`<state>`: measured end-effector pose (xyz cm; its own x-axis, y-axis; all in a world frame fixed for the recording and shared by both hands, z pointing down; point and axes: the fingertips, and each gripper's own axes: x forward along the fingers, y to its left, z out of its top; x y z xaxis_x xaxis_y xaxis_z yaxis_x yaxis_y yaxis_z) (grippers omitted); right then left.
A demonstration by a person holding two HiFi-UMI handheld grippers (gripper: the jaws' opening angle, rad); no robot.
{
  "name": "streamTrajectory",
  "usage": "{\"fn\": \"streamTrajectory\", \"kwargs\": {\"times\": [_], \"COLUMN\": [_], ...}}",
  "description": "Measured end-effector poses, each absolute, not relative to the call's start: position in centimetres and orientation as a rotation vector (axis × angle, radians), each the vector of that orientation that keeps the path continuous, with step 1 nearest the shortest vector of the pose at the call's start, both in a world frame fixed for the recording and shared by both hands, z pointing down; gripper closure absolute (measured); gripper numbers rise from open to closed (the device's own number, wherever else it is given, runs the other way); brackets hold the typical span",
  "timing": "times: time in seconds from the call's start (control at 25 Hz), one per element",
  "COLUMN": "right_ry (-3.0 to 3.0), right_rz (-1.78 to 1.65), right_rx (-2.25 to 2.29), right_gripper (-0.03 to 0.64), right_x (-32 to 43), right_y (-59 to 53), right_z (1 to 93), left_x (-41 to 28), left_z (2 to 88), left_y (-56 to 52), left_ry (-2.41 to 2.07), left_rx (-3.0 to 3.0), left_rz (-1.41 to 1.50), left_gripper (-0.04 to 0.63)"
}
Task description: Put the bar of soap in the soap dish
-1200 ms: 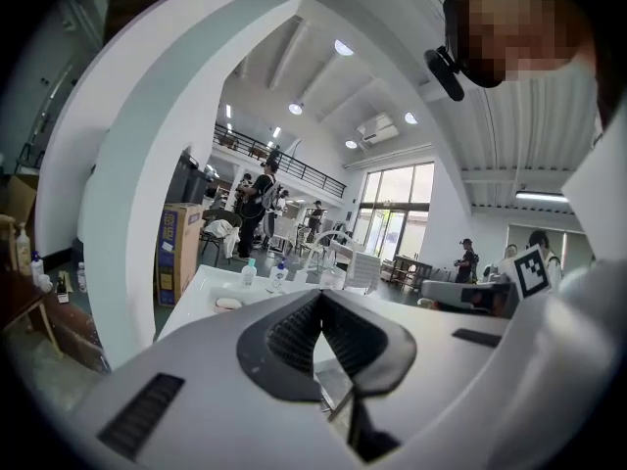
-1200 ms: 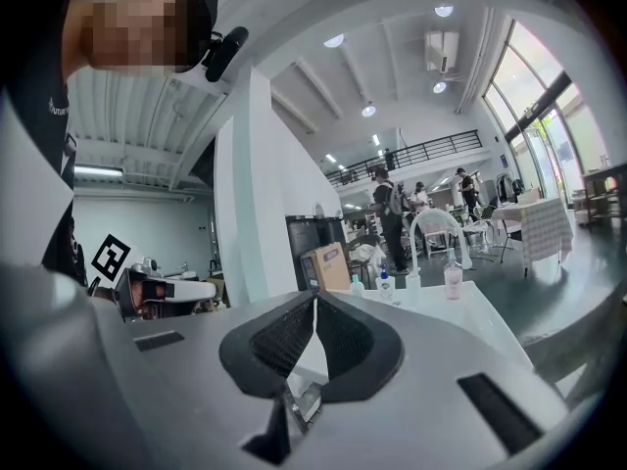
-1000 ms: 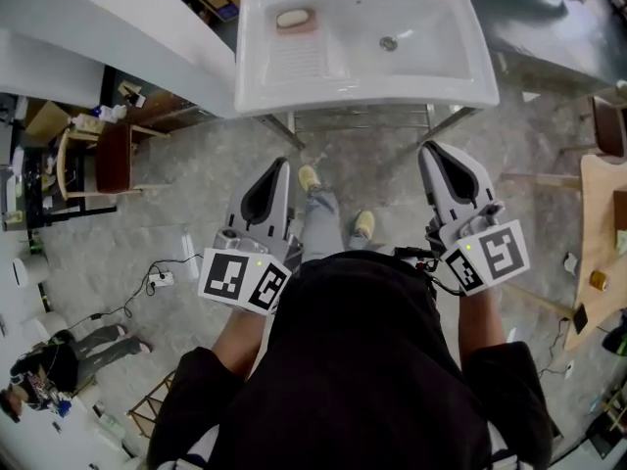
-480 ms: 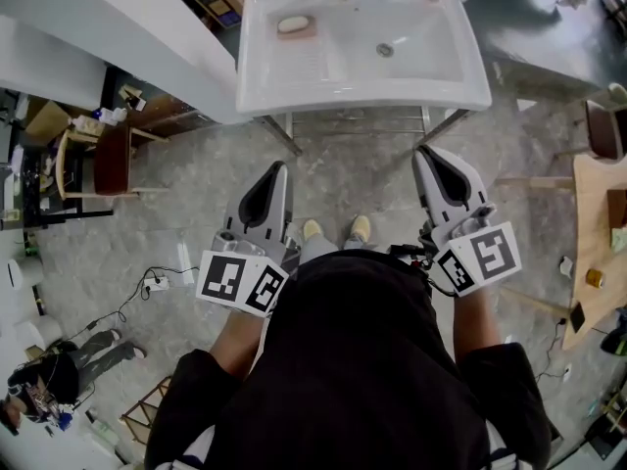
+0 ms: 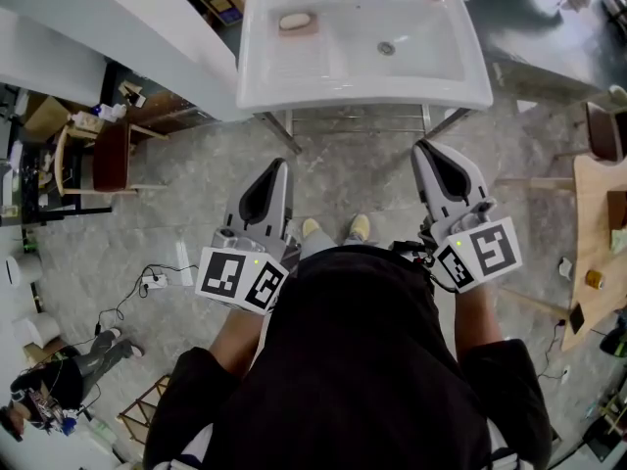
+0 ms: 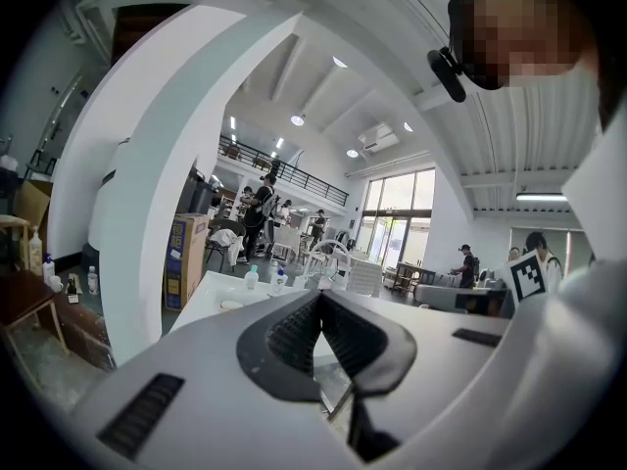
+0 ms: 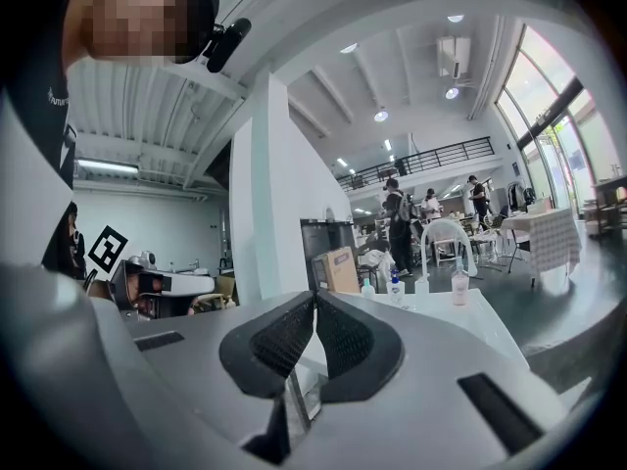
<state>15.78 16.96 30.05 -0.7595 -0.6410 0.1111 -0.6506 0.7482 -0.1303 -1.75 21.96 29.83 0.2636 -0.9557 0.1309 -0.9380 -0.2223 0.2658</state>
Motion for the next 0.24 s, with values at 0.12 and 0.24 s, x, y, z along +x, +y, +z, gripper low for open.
{"fn": "streamTrajectory", "kwargs": {"times": [0.12, 0.24], "right_ry": [-2.882, -2.884], "right_rz": [0.251, 0.256], "right_rx": [1.069, 1.069], "right_gripper": [0.592, 0.592], "right_x": [16.2, 16.49], "right_y": [16.94, 16.88], "right_z": [30.08, 30.02], "left_x": [-1.31, -1.09], "left_z": [29.81, 29.79], "left_y": [21.94, 21.82], "left_ry": [-1.744, -1.748], "left_rx": [2.253, 2.253], "left_rz": [-0.082, -0.076], "left_gripper": [0.588, 0.588]}}
